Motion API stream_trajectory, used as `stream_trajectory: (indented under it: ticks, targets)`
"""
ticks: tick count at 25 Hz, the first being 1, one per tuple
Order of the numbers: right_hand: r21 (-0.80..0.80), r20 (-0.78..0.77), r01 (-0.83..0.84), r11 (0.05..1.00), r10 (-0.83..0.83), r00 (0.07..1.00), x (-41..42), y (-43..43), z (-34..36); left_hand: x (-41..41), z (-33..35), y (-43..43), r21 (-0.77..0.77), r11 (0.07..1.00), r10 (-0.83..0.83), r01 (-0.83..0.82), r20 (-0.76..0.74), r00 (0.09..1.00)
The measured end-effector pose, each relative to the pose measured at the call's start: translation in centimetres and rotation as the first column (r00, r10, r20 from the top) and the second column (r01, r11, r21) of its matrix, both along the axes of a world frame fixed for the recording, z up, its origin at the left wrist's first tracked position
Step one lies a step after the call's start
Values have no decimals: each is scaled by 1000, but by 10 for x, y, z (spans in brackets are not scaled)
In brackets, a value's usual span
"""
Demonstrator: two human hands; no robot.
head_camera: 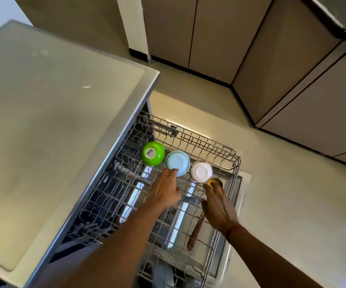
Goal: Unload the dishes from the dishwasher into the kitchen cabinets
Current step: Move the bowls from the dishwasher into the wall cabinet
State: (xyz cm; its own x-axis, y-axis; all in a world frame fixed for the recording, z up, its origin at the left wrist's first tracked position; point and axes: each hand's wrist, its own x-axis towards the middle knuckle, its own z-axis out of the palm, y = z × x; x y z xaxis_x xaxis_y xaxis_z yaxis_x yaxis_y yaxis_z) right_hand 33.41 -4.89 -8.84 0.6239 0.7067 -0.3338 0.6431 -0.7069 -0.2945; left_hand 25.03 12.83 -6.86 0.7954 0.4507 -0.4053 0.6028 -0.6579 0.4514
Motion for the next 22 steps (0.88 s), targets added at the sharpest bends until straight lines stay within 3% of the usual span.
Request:
stream_trajectory:
  ticks: [9,22]
  targets:
    - [-102,-5,-6,995,6,1000,74,36,-63,65,-79,30,36,999,35,-32,-71,997]
    - [-174,-26,-4,985,0,1000,90,72,-112,104,-140,28,171,983,108,-69,-229,967]
